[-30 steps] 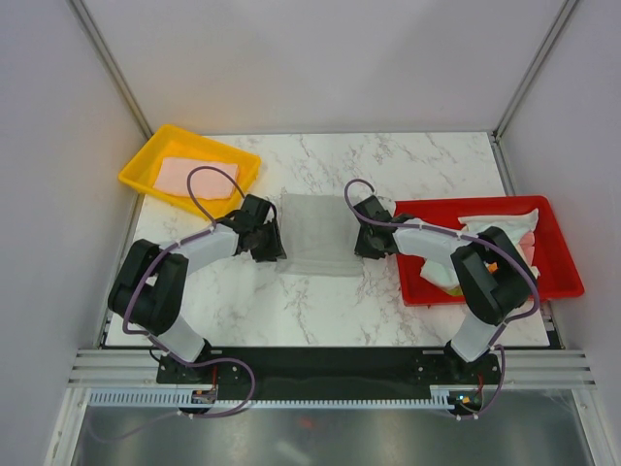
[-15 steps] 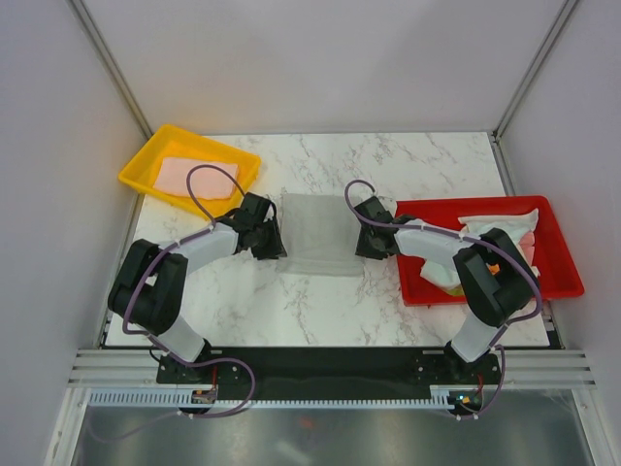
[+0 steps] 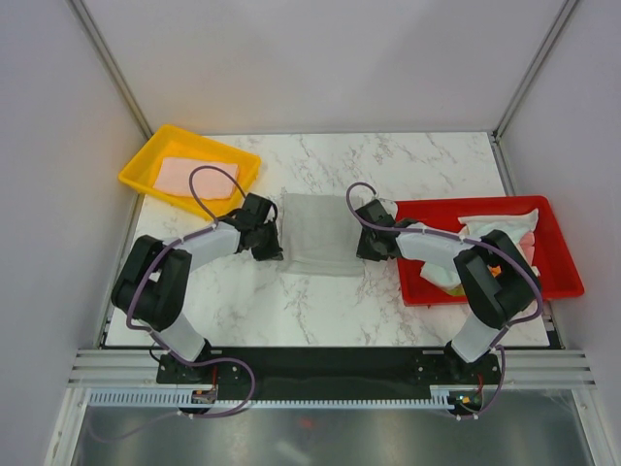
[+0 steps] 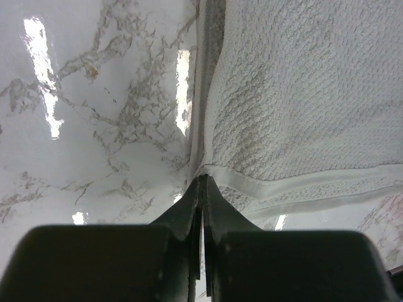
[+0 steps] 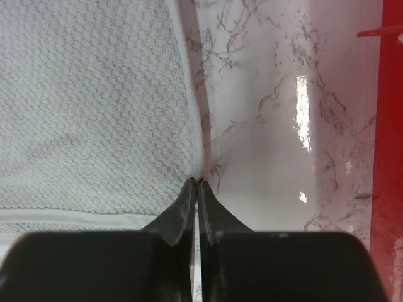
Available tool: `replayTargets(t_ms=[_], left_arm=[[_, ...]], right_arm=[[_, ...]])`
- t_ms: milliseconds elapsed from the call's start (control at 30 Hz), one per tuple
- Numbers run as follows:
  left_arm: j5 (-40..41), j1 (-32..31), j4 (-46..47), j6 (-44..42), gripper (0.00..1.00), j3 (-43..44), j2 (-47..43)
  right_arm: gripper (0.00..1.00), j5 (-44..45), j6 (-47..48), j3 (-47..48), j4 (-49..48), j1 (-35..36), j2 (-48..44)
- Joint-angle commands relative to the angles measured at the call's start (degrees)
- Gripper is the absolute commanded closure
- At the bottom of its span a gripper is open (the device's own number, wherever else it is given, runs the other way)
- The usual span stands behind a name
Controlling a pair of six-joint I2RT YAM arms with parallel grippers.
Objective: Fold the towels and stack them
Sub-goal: Fold the towel
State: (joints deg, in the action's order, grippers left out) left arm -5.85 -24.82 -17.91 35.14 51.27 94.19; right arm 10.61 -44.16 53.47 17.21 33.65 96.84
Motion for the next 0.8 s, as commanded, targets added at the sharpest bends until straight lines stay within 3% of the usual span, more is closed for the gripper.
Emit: replayTargets(t_ms=[0,600,767], left_arm=[[1.2,0.2,0.0,0.2,0.98,2.1,0.3],[2.1,0.1,-4.8,0.5,0.98,5.2,-5.4],[2.7,0.0,-4.9,0.4,0.98,5.2,-5.3]], right_arm=[[0.98,-0.3,0.3,-0.9,0.5,0.2,-0.9],[1.0,0.5,4.0,6.3,7.6,0.2,-1.7],[0.94,0.1,4.3,6.5,7.8,0.1,-1.1]])
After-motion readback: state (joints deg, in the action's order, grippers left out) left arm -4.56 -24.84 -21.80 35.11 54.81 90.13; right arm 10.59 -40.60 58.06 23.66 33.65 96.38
